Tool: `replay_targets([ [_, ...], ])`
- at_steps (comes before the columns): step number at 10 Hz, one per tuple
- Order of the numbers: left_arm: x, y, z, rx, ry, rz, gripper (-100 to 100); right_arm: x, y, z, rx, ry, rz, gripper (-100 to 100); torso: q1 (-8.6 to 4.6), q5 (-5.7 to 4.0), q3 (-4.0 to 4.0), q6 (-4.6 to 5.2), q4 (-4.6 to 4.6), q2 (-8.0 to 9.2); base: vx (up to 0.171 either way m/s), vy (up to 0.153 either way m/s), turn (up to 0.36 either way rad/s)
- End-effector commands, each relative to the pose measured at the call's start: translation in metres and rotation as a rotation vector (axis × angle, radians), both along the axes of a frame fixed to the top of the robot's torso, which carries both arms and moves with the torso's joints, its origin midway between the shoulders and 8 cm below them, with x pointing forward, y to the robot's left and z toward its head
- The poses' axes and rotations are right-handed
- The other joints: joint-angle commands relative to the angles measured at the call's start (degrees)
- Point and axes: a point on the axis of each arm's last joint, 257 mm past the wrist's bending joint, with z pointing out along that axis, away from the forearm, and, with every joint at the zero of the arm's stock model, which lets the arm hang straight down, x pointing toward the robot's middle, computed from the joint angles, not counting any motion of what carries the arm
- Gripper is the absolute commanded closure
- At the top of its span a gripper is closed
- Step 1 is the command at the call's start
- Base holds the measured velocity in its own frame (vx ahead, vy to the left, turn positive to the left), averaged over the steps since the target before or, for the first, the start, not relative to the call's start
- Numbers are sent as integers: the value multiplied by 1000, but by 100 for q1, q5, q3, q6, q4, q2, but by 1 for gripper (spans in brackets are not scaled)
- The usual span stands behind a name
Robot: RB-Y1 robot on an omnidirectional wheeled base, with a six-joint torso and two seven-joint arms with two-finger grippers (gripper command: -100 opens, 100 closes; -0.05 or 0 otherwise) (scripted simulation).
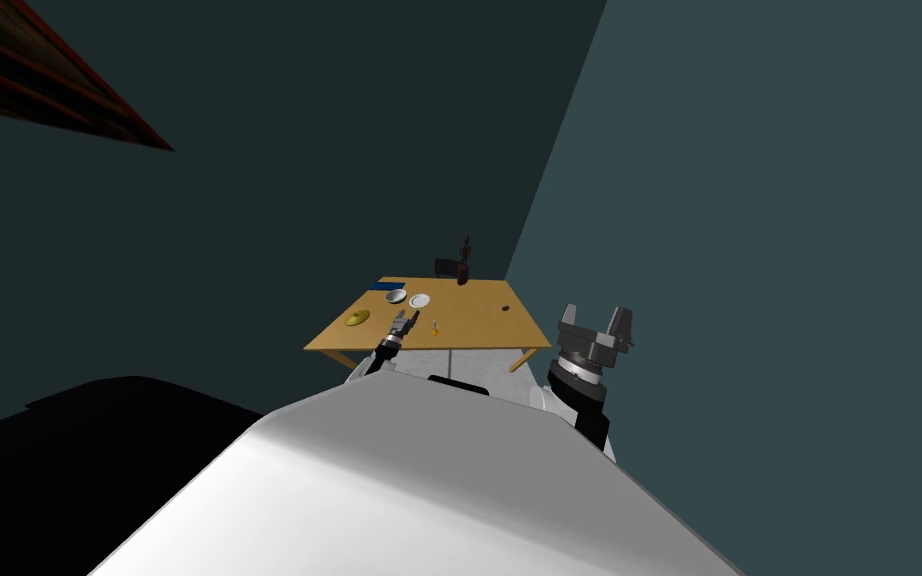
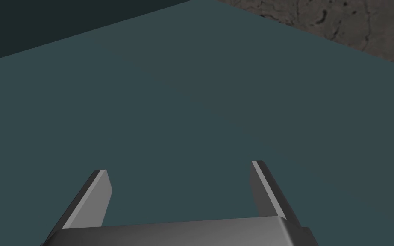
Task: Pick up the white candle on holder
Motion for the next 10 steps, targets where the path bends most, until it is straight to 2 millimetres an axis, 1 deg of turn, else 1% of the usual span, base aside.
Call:
replay_targets([
  [1,-2,4,-17,21,34,11,-100,0,0,0,0,0,0,0,0,0,0,0,0,0,-15,24,-83],
  [2,2,6,-24,65,44,17,-100,0,0,0,0,0,0,0,1,0,0,-2,0,0,-21,32,-128],
  [3,-1,8,-36,60,69,22,-100,0,0,0,0,0,0,0,4,1,1,0,0,2,-23,30,-47],
  [4,-1,8,-36,60,69,22,-100,0,0,0,0,0,0,0,3,1,2,-3,0,3,-10,14,17],
  [5,3,8,-41,102,74,25,-100,0,0,0,0,0,0,0,-1,0,0,-3,0,0,-15,19,-123],
  [6,-1,11,-54,96,104,30,-100,0,0,0,0,0,0,0,0,0,0,0,0,0,-16,28,-67],
  [7,6,10,-53,138,96,31,-100,0,0,0,0,0,0,0,2,0,0,-3,0,0,-29,39,-87],
  [8,1,12,-67,132,126,35,-100,0,0,0,0,0,0,0,6,1,2,-1,1,3,-22,35,-71],
  [9,7,11,-69,168,126,35,-100,0,0,0,0,0,0,0,5,1,2,-3,0,3,-24,35,-133],
  [10,2,13,-81,163,153,38,-100,0,0,0,0,0,0,0,5,1,2,-1,1,3,-19,28,-69],
])
